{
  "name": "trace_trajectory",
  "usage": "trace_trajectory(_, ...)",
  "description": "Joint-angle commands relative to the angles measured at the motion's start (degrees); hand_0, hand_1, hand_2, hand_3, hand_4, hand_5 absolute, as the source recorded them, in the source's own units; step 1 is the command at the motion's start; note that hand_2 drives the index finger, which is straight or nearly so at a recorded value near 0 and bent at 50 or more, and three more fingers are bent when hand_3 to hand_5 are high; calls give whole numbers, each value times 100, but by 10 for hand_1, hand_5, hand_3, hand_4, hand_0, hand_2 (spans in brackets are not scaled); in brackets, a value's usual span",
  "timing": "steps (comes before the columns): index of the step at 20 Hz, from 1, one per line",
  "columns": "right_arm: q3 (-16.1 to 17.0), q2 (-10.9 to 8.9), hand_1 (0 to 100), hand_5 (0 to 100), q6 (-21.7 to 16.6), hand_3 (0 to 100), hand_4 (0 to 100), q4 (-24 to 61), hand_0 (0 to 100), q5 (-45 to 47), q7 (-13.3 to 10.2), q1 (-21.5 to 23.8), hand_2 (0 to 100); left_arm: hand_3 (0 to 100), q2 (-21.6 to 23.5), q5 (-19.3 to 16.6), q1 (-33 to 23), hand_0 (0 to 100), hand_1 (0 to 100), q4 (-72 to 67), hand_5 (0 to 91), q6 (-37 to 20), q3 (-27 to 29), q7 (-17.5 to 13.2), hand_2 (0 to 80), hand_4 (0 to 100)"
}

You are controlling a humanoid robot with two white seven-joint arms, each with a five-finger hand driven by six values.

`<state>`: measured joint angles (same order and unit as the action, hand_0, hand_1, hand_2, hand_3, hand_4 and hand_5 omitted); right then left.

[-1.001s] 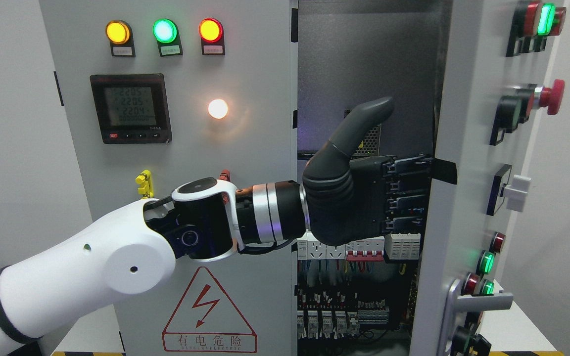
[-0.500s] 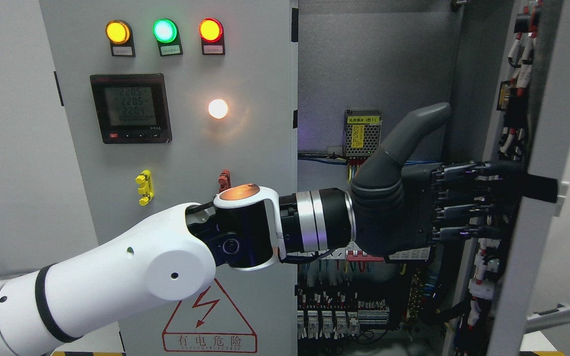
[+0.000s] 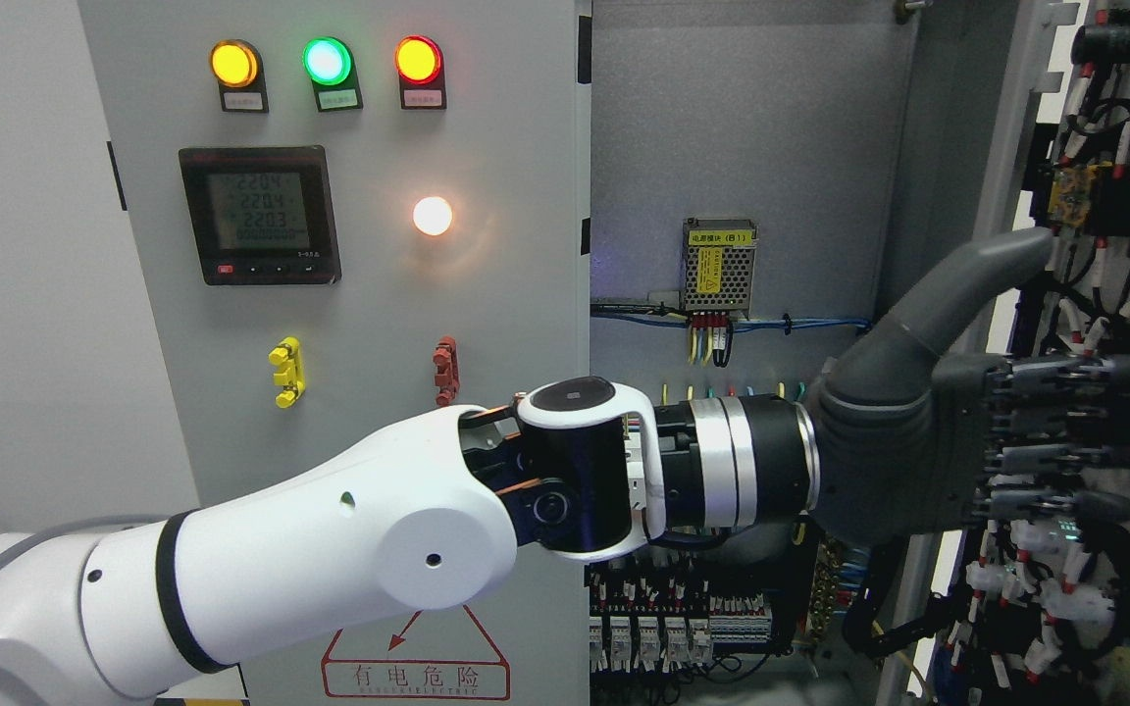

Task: Open door with both hands
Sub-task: 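Push the door edge outward with the left hand, swinging it wide, then hold the door open with the left arm extended against it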

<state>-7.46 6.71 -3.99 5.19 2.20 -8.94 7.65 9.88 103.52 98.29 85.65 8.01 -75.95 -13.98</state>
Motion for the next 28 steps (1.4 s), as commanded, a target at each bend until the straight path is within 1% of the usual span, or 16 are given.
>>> trace_trajectory(1, -1, -3, 0, 0, 3, 0, 0, 0, 107, 0, -3, 0, 0, 0, -996, 203, 304, 0, 0, -549, 0, -80, -376, 9, 0, 32)
trace_trajectory(6, -1, 5, 0, 0, 3, 0, 0, 0, 107, 0, -3, 0, 0, 0, -1321, 239, 419, 0, 0, -698, 0, -133, -386, 9, 0, 32)
trace_trajectory(10, 8, 5, 0, 0, 3, 0, 0, 0, 107, 0, -3, 0, 0, 0, -1401, 239, 419, 0, 0, -734, 0, -141, -394, 70, 0, 32)
trace_trajectory(14, -1, 5, 0, 0, 3, 0, 0, 0, 107, 0, -3, 0, 0, 0, -1436, 239, 410, 0, 0, -813, 0, -264, -447, 114, 0, 32)
trace_trajectory(16, -1, 5, 0, 0, 3, 0, 0, 0, 107, 0, -3, 0, 0, 0, -1445, 212, 410, 0, 0, -813, 0, -343, -517, 324, 0, 32)
trace_trajectory(19, -1, -3, 0, 0, 3, 0, 0, 0, 107, 0, -3, 0, 0, 0, -1445, 186, 410, 0, 0, -813, 0, -510, -605, 562, 0, 32)
trace_trajectory(22, -1, -3, 0, 0, 3, 0, 0, 0, 107, 0, -3, 0, 0, 0, -1454, 169, 410, 0, 0, -813, 0, -581, -605, 966, 0, 31)
trace_trajectory(23, -1, 5, 0, 0, 3, 0, 0, 0, 107, 0, -3, 0, 0, 0, -1454, 168, 402, 0, 0, -813, 0, -607, -605, 1045, 0, 31)
trace_trajectory(25, -1, -3, 0, 0, 3, 0, 0, 0, 107, 0, -3, 0, 0, 0, -1462, 160, 401, 0, 0, -804, 0, -660, -614, 1142, 0, 31)
trace_trajectory(28, -1, -3, 0, 0, 3, 0, 0, 0, 107, 0, -3, 0, 0, 0, -1471, 168, 401, 0, 0, -795, 0, -678, -632, 1204, 0, 31)
